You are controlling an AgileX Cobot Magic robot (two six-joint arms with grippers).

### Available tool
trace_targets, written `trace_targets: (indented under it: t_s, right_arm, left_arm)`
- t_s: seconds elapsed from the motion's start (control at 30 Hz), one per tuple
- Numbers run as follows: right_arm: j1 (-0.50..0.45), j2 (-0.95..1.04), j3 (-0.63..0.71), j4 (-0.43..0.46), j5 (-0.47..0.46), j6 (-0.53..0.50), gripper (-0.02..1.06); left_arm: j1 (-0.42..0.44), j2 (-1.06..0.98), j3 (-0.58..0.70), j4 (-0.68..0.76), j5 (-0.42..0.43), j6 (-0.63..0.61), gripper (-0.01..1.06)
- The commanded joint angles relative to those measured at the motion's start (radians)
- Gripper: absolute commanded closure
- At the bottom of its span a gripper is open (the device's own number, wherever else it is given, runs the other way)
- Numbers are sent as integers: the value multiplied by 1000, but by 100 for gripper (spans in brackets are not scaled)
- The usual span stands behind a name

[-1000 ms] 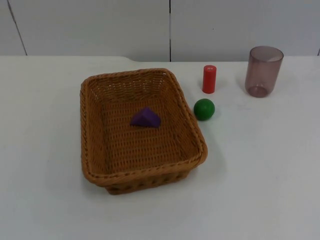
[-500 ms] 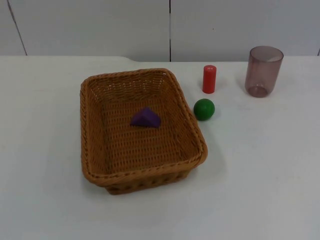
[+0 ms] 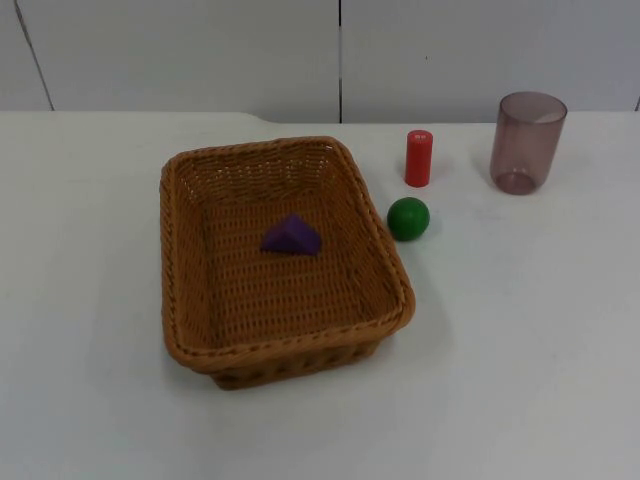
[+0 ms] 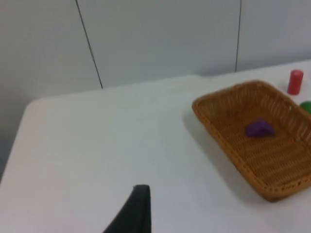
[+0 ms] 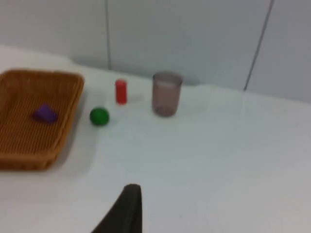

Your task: Pick up the basket with the left hand and place the triangular block into the basket with the right hand.

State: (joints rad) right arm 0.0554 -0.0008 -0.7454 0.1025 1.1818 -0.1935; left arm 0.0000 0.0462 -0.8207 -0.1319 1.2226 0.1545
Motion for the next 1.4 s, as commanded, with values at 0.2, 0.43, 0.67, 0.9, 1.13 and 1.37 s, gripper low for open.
trace_targets:
  t_s: [0.2,0.43,0.67,0.9,1.13,1.37]
  right_arm:
    - [15,1,114,-72,-78,41,0]
    - [15,1,229,-71,-101,88,0]
    - [15,1,229,-75,-101,96,0]
    - [15,1,229,-75,-101,96,0]
    - [15,1,229,-75,-101,96,0]
    - [15,1,229,-75,-101,96,0]
  left_arm:
    - [-2,-16,65,31,-81,-10,3]
    - [-2,-16,135,51,-83,-14,3]
    - [-2,-16,243,60,-88,-33,3]
    - [-2,-16,325,73,-146,-59,3]
    - [-2,-16,325,75,-146,-63,3]
    - [-2,-16,325,75,-146,-63,3]
